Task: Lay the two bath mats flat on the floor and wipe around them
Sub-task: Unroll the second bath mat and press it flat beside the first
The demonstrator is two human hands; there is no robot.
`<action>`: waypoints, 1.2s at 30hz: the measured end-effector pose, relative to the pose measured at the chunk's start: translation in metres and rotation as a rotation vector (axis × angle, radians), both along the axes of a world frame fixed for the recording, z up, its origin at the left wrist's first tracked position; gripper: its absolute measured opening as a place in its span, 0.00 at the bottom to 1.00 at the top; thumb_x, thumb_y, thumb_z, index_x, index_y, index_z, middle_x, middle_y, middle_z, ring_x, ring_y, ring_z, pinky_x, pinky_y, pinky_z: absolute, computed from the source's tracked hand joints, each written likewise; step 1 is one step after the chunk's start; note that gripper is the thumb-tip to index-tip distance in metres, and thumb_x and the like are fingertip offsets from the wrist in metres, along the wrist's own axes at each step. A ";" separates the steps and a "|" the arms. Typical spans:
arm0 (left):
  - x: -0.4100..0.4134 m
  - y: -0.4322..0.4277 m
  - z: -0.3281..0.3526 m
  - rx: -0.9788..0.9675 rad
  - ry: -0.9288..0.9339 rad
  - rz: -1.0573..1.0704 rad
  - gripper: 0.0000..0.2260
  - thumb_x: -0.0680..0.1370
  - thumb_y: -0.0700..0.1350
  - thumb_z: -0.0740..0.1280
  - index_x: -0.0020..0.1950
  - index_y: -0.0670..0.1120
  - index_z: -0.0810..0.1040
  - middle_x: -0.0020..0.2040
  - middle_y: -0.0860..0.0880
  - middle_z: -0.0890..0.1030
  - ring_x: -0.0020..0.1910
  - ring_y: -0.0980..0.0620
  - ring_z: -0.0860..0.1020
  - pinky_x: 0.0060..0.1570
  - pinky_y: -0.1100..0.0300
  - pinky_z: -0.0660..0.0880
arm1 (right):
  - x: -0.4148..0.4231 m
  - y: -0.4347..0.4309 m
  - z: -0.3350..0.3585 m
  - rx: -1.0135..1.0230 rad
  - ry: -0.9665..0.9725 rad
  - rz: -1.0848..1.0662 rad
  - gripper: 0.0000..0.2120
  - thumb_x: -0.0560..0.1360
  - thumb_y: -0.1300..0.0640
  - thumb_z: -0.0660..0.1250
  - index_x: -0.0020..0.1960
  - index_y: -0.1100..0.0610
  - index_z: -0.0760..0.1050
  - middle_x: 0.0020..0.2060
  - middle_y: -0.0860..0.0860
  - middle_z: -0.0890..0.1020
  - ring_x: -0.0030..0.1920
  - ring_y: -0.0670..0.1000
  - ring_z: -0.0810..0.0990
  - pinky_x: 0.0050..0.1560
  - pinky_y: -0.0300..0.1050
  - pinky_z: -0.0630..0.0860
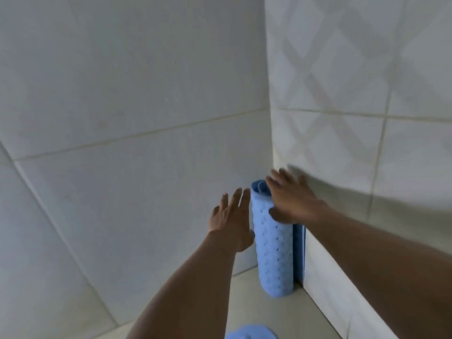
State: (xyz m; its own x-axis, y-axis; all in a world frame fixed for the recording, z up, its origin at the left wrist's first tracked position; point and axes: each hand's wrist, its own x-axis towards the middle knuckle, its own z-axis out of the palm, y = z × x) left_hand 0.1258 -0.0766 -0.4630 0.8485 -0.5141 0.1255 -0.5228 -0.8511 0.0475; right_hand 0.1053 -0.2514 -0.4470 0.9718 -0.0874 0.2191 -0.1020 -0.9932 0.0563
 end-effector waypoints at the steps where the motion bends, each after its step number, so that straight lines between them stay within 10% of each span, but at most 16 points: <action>1: 0.010 -0.010 0.000 0.058 -0.019 -0.007 0.45 0.80 0.52 0.67 0.82 0.53 0.35 0.83 0.54 0.38 0.82 0.43 0.42 0.79 0.47 0.50 | 0.005 -0.003 -0.012 0.009 0.023 -0.006 0.37 0.74 0.49 0.66 0.78 0.56 0.55 0.79 0.54 0.58 0.79 0.57 0.51 0.76 0.59 0.55; 7: 0.040 -0.037 -0.007 0.193 -0.091 -0.052 0.45 0.79 0.46 0.70 0.82 0.54 0.38 0.83 0.53 0.41 0.82 0.45 0.45 0.79 0.45 0.50 | 0.012 -0.012 -0.043 0.045 -0.073 0.068 0.29 0.77 0.50 0.67 0.73 0.55 0.60 0.75 0.52 0.65 0.80 0.56 0.52 0.78 0.54 0.55; 13: 0.017 -0.023 -0.013 0.005 -0.230 -0.094 0.33 0.77 0.44 0.71 0.78 0.53 0.59 0.72 0.52 0.70 0.70 0.48 0.71 0.70 0.52 0.65 | -0.002 -0.008 -0.060 0.081 -0.131 0.186 0.23 0.72 0.58 0.68 0.65 0.59 0.69 0.63 0.55 0.76 0.76 0.59 0.63 0.76 0.53 0.61; 20: -0.051 0.048 0.006 0.094 -0.201 -0.089 0.21 0.78 0.59 0.68 0.67 0.56 0.66 0.55 0.51 0.83 0.56 0.45 0.81 0.65 0.51 0.65 | -0.088 0.044 -0.044 0.060 -0.111 0.338 0.13 0.77 0.57 0.66 0.61 0.57 0.74 0.64 0.52 0.79 0.78 0.51 0.59 0.67 0.51 0.71; 23: -0.072 0.086 0.024 0.021 -0.202 -0.071 0.22 0.79 0.63 0.65 0.68 0.55 0.67 0.54 0.46 0.84 0.53 0.41 0.81 0.55 0.53 0.70 | -0.108 0.066 -0.009 0.144 -0.158 0.381 0.13 0.78 0.57 0.65 0.63 0.54 0.75 0.62 0.53 0.80 0.70 0.53 0.72 0.63 0.52 0.75; 28: -0.079 0.151 0.069 -0.096 0.039 0.133 0.26 0.67 0.73 0.70 0.56 0.57 0.79 0.57 0.48 0.83 0.55 0.42 0.80 0.52 0.52 0.76 | -0.116 0.117 0.051 0.177 0.011 0.378 0.10 0.75 0.50 0.64 0.56 0.45 0.74 0.49 0.48 0.82 0.52 0.55 0.82 0.53 0.51 0.78; 36: -0.116 0.283 0.034 0.183 0.475 0.379 0.23 0.74 0.66 0.70 0.51 0.46 0.85 0.44 0.45 0.86 0.45 0.47 0.82 0.53 0.53 0.78 | -0.097 0.263 -0.023 0.181 0.238 0.590 0.14 0.74 0.44 0.66 0.55 0.50 0.75 0.57 0.50 0.81 0.62 0.56 0.77 0.60 0.55 0.67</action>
